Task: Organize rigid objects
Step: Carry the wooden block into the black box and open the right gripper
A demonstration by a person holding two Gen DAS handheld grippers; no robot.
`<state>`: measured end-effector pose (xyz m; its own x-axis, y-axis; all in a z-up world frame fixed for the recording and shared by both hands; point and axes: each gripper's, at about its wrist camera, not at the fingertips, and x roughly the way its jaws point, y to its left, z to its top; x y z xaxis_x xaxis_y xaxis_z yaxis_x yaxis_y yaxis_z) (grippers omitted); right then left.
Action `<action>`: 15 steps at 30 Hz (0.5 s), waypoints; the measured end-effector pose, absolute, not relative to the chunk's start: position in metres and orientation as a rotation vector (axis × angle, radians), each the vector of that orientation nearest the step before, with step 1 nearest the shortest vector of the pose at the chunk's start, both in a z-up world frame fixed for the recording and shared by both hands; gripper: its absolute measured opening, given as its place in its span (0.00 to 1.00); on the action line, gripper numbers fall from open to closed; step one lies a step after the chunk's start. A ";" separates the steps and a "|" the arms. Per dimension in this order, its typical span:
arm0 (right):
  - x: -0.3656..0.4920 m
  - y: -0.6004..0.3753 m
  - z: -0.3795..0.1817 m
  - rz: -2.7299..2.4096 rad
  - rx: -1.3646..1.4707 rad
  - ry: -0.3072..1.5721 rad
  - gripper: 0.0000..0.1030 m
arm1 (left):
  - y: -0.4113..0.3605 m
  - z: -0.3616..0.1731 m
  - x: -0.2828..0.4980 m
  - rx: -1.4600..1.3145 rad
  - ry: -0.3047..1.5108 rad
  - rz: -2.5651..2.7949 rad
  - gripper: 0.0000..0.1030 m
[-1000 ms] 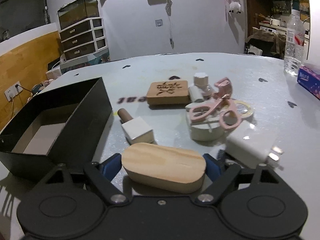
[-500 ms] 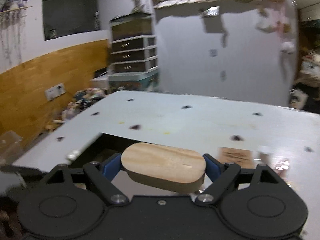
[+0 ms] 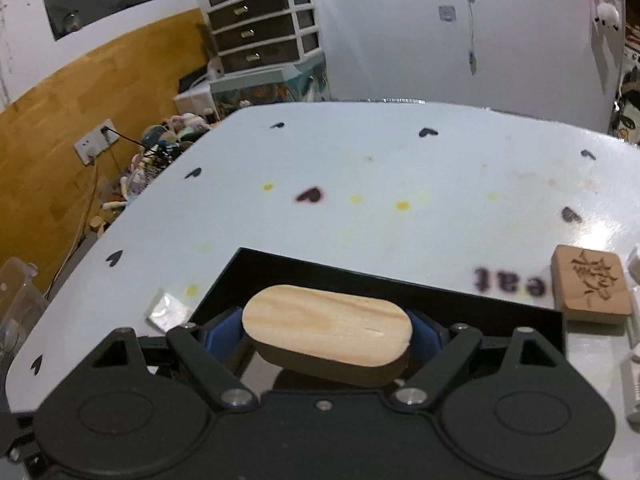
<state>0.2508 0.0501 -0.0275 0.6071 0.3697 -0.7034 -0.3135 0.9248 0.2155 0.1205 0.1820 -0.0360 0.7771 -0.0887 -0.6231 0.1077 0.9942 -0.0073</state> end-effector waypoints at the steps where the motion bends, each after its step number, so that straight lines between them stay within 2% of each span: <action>1: 0.253 0.051 -0.030 0.395 0.084 0.845 0.85 | 0.182 -0.036 0.120 0.024 0.674 -0.107 0.04; 4: 0.258 0.051 -0.038 0.405 0.108 0.873 0.86 | 0.183 -0.035 0.120 0.013 0.681 -0.106 0.04; 6: 0.259 0.050 -0.039 0.403 0.116 0.875 0.93 | 0.182 -0.035 0.121 0.013 0.684 -0.103 0.04; 15: 0.232 0.017 -0.004 0.464 0.158 0.772 0.94 | 0.184 -0.034 0.123 -0.007 0.693 -0.085 0.04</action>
